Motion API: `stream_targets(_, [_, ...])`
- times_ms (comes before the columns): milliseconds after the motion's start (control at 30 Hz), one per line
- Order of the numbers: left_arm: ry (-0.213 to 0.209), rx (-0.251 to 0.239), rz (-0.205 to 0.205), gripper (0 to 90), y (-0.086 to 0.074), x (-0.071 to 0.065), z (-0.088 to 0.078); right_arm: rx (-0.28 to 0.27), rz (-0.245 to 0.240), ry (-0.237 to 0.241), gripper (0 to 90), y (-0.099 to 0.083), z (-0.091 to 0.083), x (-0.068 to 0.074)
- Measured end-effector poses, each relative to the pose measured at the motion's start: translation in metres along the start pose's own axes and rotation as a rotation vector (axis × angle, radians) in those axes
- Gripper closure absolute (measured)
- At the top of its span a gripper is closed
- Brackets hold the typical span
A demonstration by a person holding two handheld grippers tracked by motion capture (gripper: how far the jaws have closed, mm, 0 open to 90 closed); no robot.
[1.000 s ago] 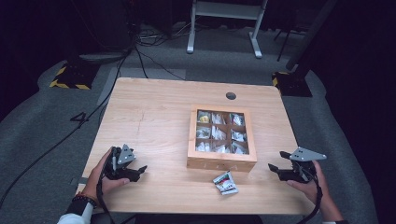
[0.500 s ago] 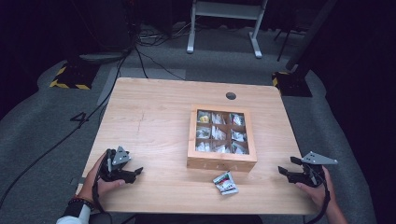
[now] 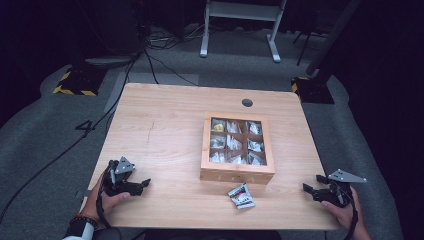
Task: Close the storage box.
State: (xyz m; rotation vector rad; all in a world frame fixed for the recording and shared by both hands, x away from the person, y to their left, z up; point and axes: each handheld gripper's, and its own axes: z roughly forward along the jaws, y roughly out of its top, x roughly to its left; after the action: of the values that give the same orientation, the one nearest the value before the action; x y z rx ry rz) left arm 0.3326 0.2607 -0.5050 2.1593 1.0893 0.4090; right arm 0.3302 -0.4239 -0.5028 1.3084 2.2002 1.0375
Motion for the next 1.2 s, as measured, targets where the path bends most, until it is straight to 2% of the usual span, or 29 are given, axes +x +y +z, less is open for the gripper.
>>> stream_targets(100, [0.003, 0.0, 0.001, 15.7, -0.0001, 0.0, -0.0001, 0.0, 0.003, -0.002, 25.2, -0.0001, 0.0004, -0.0005])
stream_targets(233, [0.002, 0.0, -0.003, 15.7, -0.0002, -0.0002, -0.0001, 0.012, -0.045, -0.03, 23.2, 0.0013, 0.0033, 0.004])
stream_targets(1200, [-0.004, -0.001, 0.004, 15.8, -0.0013, 0.0008, -0.0011, 0.014, -0.044, -0.029, 22.6, 0.0021, 0.0043, 0.0042])
